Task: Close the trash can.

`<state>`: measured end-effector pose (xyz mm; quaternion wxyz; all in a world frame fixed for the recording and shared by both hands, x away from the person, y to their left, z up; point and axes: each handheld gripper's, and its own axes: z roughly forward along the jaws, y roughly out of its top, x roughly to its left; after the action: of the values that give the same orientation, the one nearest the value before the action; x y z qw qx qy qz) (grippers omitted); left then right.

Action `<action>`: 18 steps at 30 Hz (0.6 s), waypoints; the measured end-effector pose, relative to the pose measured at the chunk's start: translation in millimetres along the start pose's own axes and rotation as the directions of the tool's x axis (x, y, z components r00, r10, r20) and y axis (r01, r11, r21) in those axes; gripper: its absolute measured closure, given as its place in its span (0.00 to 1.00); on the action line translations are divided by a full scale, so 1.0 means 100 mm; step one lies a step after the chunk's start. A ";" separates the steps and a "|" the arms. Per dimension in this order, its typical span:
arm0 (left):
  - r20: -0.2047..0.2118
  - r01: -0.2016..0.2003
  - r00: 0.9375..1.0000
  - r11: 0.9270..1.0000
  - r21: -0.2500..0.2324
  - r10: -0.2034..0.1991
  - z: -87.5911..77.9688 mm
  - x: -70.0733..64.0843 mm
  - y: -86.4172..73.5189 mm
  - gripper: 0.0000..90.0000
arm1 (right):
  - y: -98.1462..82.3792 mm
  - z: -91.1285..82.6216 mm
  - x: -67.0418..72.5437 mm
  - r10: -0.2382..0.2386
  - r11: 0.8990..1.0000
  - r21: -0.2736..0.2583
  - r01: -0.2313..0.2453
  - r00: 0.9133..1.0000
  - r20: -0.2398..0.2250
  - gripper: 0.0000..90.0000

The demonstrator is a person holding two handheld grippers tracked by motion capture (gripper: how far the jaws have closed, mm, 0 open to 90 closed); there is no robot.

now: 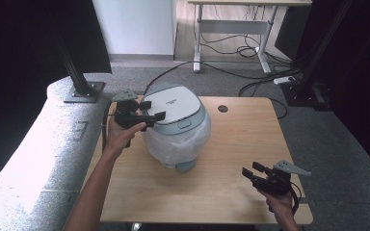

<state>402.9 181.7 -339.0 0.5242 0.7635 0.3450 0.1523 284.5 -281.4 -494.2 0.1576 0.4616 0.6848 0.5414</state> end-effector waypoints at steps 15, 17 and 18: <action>-0.197 -0.103 0.976 0.994 -0.020 0.097 0.20 -0.23 -0.01 0.23 | -0.03 0.00 -0.03 0.029 1.000 0.001 -0.029 1.000 -0.004 0.42; -0.220 -0.125 0.968 0.992 -0.003 0.121 0.19 -0.27 0.01 0.24 | -0.03 0.00 -0.02 0.024 1.000 0.002 -0.024 1.000 -0.003 0.42; -0.227 -0.131 0.965 0.991 0.006 0.129 0.19 -0.28 0.02 0.25 | -0.03 0.00 -0.02 0.025 1.000 0.002 -0.025 1.000 -0.004 0.42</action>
<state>395.0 148.3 -341.2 0.4738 0.7596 0.3512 0.2740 284.2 -283.3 -497.6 0.1491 0.4691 0.6799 0.5435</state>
